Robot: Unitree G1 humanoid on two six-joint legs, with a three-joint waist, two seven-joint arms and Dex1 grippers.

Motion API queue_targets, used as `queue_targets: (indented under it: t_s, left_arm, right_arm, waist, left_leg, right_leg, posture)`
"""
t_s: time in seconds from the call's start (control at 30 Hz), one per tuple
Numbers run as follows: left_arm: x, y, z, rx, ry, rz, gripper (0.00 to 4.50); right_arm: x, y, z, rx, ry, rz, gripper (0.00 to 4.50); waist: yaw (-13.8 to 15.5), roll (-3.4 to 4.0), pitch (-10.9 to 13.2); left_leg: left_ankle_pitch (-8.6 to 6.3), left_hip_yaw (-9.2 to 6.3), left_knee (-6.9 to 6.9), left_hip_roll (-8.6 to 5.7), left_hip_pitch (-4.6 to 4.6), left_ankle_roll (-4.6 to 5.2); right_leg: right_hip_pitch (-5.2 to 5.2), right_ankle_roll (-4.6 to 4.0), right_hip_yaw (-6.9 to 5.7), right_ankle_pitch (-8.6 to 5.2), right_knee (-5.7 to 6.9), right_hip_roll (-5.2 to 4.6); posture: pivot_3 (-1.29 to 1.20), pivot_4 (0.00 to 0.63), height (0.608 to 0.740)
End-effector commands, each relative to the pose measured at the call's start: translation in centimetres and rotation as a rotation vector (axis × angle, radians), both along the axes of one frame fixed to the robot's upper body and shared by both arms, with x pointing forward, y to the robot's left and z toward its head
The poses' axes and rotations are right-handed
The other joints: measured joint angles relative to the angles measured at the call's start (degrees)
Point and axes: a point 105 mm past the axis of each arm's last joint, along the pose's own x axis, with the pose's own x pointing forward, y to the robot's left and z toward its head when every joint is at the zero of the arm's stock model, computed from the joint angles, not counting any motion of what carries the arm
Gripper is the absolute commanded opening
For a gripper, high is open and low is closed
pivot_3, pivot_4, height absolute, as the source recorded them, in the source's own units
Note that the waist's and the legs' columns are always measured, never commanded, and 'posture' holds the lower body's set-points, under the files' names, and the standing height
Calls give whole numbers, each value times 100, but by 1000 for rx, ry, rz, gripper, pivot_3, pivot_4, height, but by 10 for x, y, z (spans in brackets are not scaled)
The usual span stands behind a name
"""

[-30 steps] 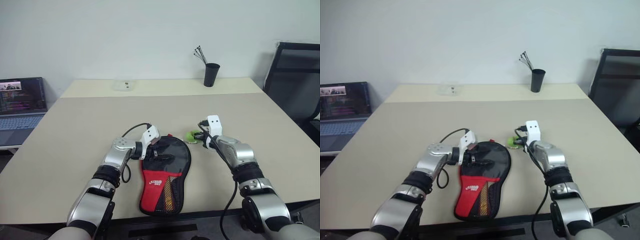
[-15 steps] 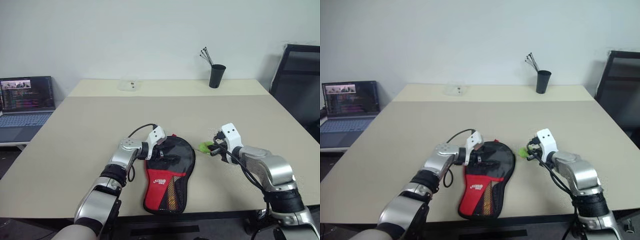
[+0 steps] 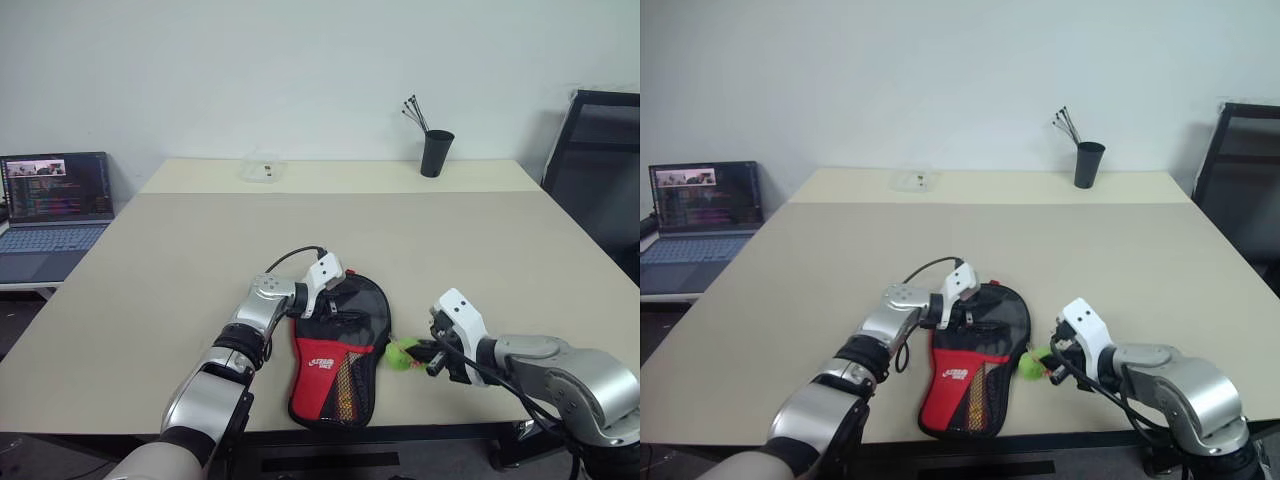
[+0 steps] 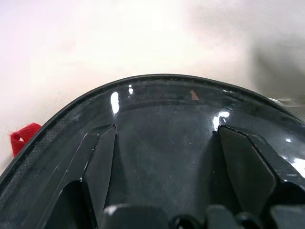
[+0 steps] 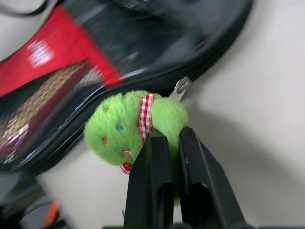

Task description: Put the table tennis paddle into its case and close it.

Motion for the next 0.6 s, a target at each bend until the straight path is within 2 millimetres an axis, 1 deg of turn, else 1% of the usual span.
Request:
queue_targets:
  t_s: [0.03, 0.1, 0.27, 0.4, 0.6]
  left_arm:
    - [-5, 1, -17, 59, 34, -12, 3731]
    - [-5, 1, -18, 63, 33, -13, 3731]
    - [-5, 1, -20, 74, 29, -11, 3731]
    - [-4, 2, -20, 86, 23, -3, 3731]
    - [-2, 0, -21, 96, 15, 5, 3731]
  right_arm:
    - [-18, 5, 4, 29, 35, 85, 19]
    - [-29, 7, 2, 52, 77, 138, 19]
    - [-48, 12, -2, 97, 139, 232, 19]
    - [-68, 25, -8, 151, 192, 347, 19]
    - [-77, 42, -18, 180, 221, 442, 19]
  waist:
    - [-1, 0, 0]
    - [3, 0, 0]
    - [6, -1, -1]
    - [5, -3, -3]
    - [2, -5, -4]
  left_leg:
    - [0, 0, 0, 0, 1, 0]
    - [0, -2, 0, -1, 3, 0]
    - [-1, -9, 0, -2, 4, 1]
    - [-1, -11, 0, -3, 6, 1]
    - [-2, -14, 1, -2, 16, 1]
  right_leg:
    - [1, 0, 0, 0, 0, 0]
    - [4, 0, -1, 0, -1, 0]
    - [16, 1, -9, -1, -12, -1]
    - [19, 1, -12, -1, -15, -1]
    - [30, 1, -16, -1, -15, 0]
  posture:
    - [0, 150, 740]
    - [0, 150, 740]
    - [0, 150, 740]
    - [0, 150, 740]
    - [0, 150, 740]
